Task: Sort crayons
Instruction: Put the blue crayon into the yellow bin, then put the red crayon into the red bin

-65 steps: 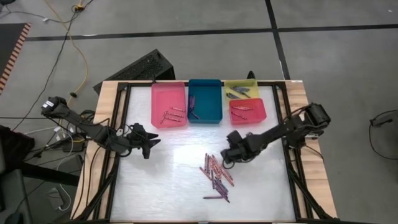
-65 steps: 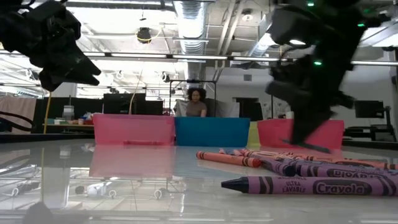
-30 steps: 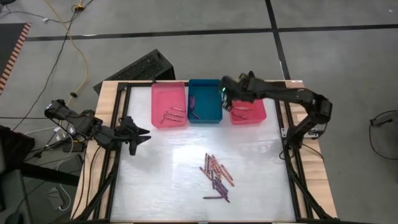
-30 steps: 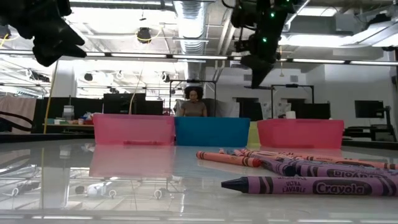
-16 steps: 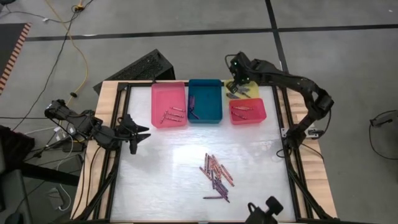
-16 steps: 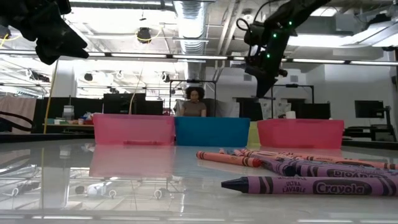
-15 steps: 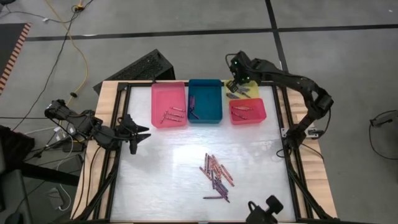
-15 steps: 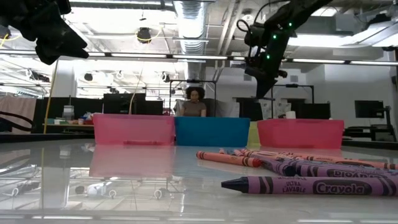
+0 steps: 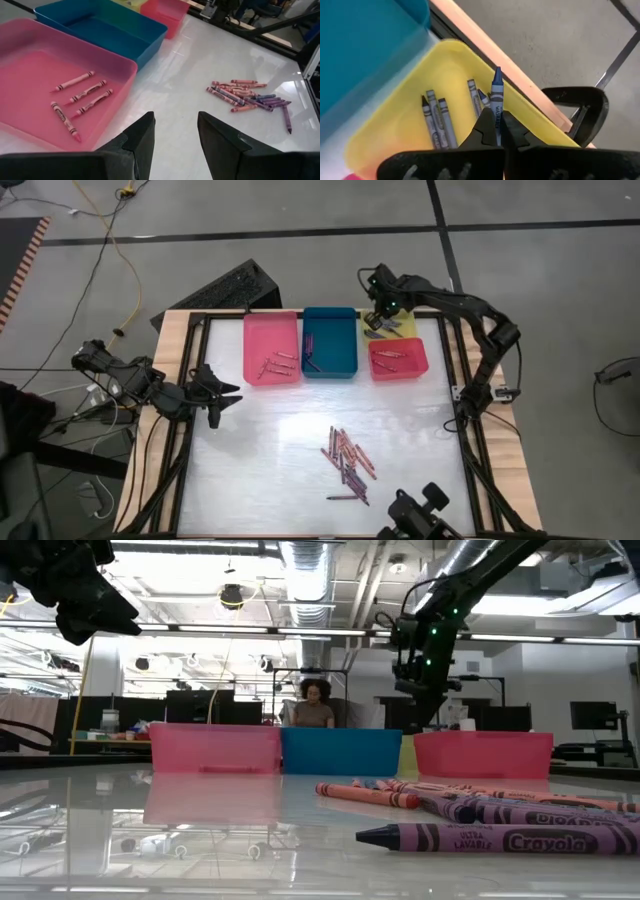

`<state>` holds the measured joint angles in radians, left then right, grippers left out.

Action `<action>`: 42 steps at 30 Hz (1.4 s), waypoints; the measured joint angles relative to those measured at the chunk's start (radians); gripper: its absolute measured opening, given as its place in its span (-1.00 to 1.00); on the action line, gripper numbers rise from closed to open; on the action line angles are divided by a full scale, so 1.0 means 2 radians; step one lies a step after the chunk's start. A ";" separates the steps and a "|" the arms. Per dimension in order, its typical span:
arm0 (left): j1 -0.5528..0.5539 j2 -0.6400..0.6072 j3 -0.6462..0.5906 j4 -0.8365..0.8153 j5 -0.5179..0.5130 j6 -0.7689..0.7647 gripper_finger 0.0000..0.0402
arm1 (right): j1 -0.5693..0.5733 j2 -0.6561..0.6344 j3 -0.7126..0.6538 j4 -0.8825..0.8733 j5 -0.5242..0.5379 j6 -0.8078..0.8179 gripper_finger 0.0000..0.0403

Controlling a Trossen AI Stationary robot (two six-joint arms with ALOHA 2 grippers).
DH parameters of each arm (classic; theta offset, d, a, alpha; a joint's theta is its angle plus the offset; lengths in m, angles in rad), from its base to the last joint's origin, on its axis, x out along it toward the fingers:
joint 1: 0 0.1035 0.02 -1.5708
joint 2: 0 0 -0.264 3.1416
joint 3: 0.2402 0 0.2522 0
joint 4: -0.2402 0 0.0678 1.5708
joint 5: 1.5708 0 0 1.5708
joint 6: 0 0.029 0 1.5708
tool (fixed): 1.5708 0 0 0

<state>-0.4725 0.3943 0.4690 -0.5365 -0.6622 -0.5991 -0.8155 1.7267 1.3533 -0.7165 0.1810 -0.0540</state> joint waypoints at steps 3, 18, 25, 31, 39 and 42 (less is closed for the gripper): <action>0.000 0.000 0.000 -0.002 0.000 0.000 -0.31 | -0.003 0.014 0.000 0.000 0.000 -0.001 -1.00; 0.000 0.000 0.000 -0.025 -0.004 -0.016 -0.31 | -0.003 0.039 0.000 -0.002 -0.002 -0.013 -0.78; 0.000 0.000 0.000 -0.025 -0.004 -0.017 -0.31 | 0.001 0.025 0.000 -0.006 -0.002 -0.017 -0.65; 0.000 0.000 0.000 -0.025 -0.004 -0.016 -0.31 | 0.014 -0.039 0.000 -0.011 -0.002 -0.017 -0.64; 0.000 0.000 0.000 -0.025 -0.004 -0.016 -0.31 | 0.074 -0.159 0.001 -0.064 -0.020 0.009 -0.64; 0.000 0.000 0.000 -0.025 -0.004 -0.016 -0.31 | 0.110 -0.197 0.001 -0.094 -0.026 0.035 -0.64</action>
<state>-0.4725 0.3943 0.4690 -0.5861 -0.6697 -0.6319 -0.5948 1.3323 1.3546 -0.9048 0.1287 0.0160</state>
